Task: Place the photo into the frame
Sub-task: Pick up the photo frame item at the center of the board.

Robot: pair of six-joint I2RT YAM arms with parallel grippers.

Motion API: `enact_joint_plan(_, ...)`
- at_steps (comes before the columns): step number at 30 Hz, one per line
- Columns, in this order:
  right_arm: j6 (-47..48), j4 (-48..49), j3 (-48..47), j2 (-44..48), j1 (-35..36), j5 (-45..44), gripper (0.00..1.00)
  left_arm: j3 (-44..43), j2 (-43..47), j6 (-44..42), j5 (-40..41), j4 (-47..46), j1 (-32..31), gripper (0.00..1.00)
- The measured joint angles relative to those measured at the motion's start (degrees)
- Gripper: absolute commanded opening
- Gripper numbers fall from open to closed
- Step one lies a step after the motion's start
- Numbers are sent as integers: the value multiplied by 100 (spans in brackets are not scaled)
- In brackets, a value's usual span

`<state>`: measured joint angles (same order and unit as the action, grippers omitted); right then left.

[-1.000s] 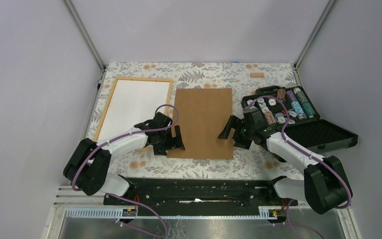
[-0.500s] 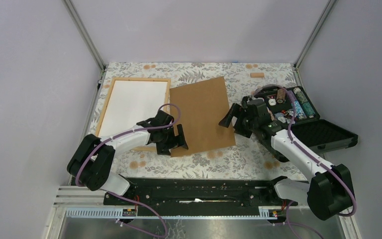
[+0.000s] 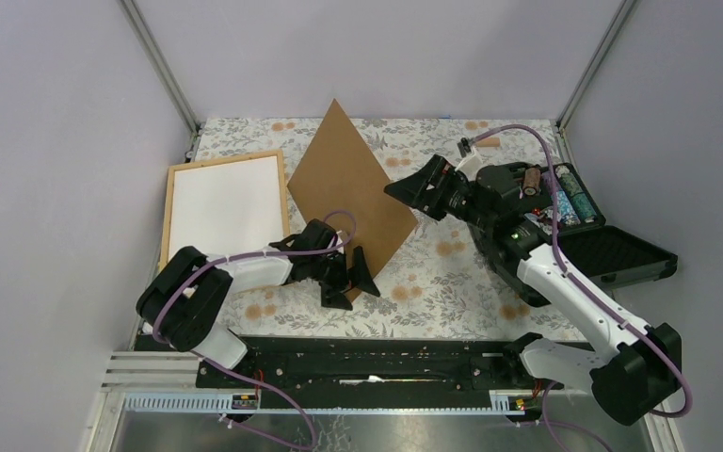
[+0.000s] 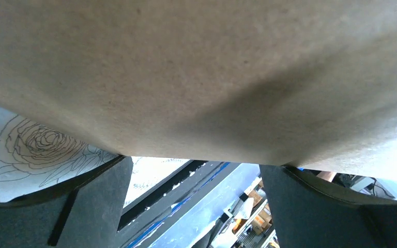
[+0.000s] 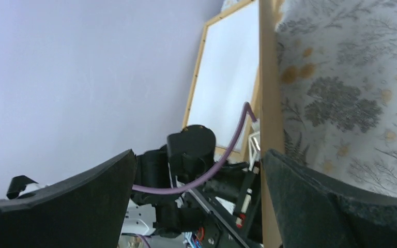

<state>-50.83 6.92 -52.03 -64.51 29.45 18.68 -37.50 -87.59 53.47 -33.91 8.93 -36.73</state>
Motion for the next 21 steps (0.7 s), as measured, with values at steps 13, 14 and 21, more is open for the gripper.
enact_joint_plan(13,-372,-688,286,-354,411,693,91,155,-79,35,-234,-693,-42,99)
enact_joint_plan(14,-273,-892,219,-380,422,688,92,155,-83,37,-236,-704,-44,99)
enact_joint_plan(21,629,-2306,-994,-896,568,328,72,190,-120,83,-223,-935,-68,98)
